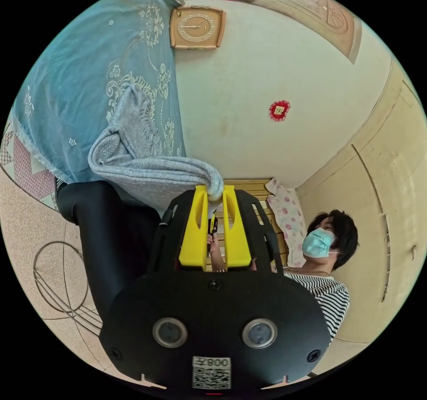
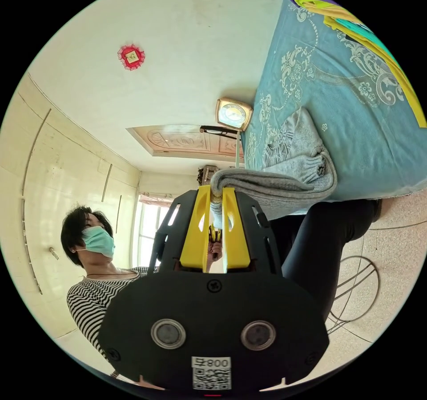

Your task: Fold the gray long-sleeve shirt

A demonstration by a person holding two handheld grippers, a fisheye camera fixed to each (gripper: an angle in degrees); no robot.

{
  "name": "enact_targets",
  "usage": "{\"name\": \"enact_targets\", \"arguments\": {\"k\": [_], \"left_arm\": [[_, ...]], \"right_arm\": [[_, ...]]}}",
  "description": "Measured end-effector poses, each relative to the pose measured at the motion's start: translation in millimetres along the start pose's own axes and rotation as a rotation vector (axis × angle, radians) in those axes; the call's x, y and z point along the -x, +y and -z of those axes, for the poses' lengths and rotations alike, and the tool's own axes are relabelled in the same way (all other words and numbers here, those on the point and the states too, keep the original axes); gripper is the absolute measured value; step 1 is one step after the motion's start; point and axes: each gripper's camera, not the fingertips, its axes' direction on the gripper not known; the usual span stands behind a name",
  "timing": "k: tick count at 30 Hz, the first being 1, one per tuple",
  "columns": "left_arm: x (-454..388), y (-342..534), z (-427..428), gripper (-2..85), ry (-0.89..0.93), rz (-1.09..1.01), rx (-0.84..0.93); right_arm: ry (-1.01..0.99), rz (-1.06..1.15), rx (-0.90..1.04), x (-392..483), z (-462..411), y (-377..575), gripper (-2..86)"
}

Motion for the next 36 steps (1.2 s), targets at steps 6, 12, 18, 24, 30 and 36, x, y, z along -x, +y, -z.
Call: {"name": "enact_targets", "arguments": {"k": [6, 12, 18, 24, 30, 36], "left_arm": [[-5, -13, -6, 6.1, 0.016, -0.008, -0.027], [-16, -68, -24, 6.3, -0.031, -0.04, -0.019], [-5, -136, -51, 6.3, -0.091, 0.002, -0.019], [26, -196, -74, 6.2, -0.177, 0.09, -0.041], [64, -238, -87, 6.8, -0.259, 0.19, -0.053], [89, -258, -96, 8.2, -0.229, 0.214, -0.061]], "right_arm": [[-0.031, 0.002, -0.03, 0, -3, -10, 2.5], [-0.029, 0.001, -0.047, 2, -25, -61, 2.7], [0.055, -0.05, -0.056, -12, -53, -132, 3.0], [0.113, -0.142, -0.06, -48, -86, -205, 3.4], [0.187, -0.279, -0.057, -99, -117, -261, 4.6], [0.166, -0.314, -0.066, -120, -140, -282, 6.3]]}}
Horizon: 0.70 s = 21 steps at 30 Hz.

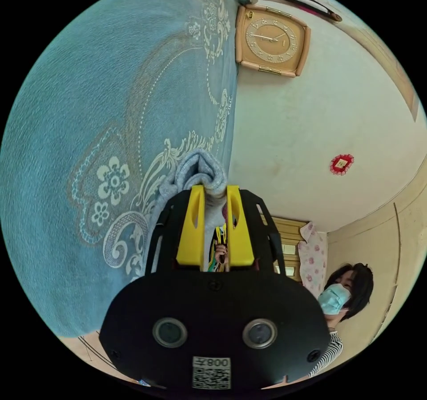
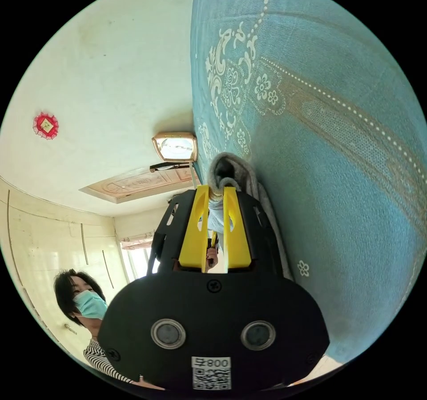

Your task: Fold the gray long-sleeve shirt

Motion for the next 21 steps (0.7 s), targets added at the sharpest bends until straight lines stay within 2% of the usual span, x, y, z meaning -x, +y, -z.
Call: {"name": "enact_targets", "arguments": {"k": [6, 9, 14, 17, 21], "left_arm": [[-8, 6, 8, 9.3, 0.056, -0.11, -0.025], [-23, 20, 19, 8.6, 0.044, -0.197, -0.061], [-49, 29, 3, 9.5, -0.115, -0.361, 0.049], [-55, 24, 4, 11.8, -0.21, -0.42, 0.03], [-52, 13, 8, 14.0, -0.32, -0.436, 0.027]], "right_arm": [[0.013, 0.127, -0.009, 27, 9, 13, 7.6], [0.09, 0.252, -0.05, 58, 24, 30, 7.7], [0.328, 0.484, 0.059, 114, -14, 41, 8.1], [0.523, 0.565, 0.105, 128, -36, 34, 8.7], [0.649, 0.646, 0.116, 134, -42, 27, 10.3]]}}
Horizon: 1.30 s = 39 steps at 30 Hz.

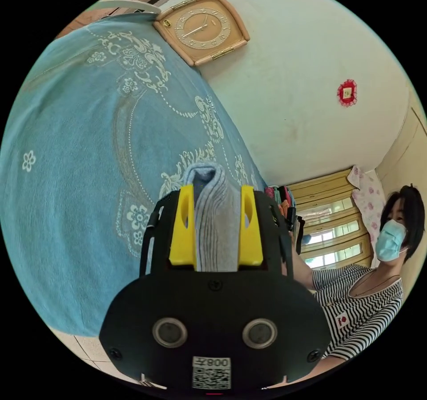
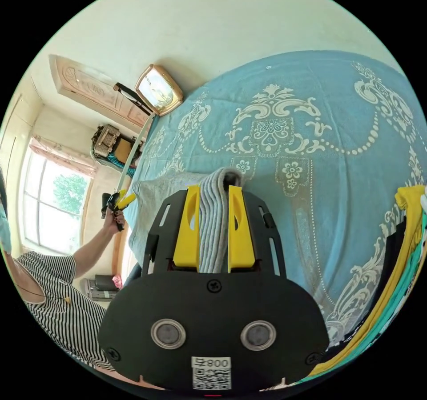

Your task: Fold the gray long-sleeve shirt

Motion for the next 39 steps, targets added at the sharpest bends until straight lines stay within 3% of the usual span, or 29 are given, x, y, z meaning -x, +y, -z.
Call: {"name": "enact_targets", "arguments": {"k": [10, 18, 25, 39], "left_arm": [[21, -33, -30, 13.8, 0.037, -0.031, 0.1], [17, -33, -30, 6.9, 0.125, -0.029, 0.112], [-23, 5, 15, 6.2, 0.235, -0.107, 0.141], [-63, 122, 121, 6.4, 0.38, -0.019, 0.117]], "right_arm": [[-0.024, 0.113, 0.021, -25, -27, -23, 13.4], [-0.116, 0.105, 0.096, -55, -39, -32, 6.2], [-0.288, 0.105, 0.045, -54, 46, -1, 3.8], [-0.551, 0.026, 0.089, -31, 202, 132, 2.2]]}}
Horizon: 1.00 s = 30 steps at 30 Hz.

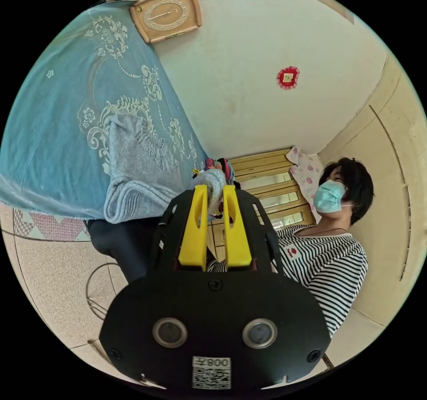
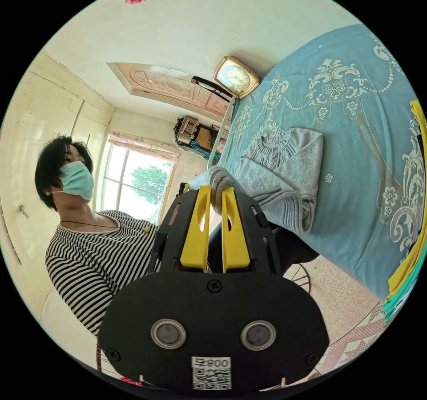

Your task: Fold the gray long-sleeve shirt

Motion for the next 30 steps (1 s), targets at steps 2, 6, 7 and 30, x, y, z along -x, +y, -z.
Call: {"name": "enact_targets", "arguments": {"k": [2, 6, 7, 30], "left_arm": [[-14, 11, 6, 6.4, 0.013, -0.016, 0.015], [-23, 9, 8, 6.4, -0.039, 0.001, 0.065], [-20, 3, 7, 6.4, -0.051, 0.018, 0.063], [110, -209, -68, 6.0, -0.275, 0.343, 0.057]], "right_arm": [[-0.012, -0.006, 0.028, 16, 12, 10, 2.0], [-0.004, -0.03, 0.091, 26, 23, 7, 1.8], [0.032, -0.063, 0.112, 20, 24, -1, 1.9], [0.093, -0.493, 0.106, -180, 21, -255, 3.0]]}}
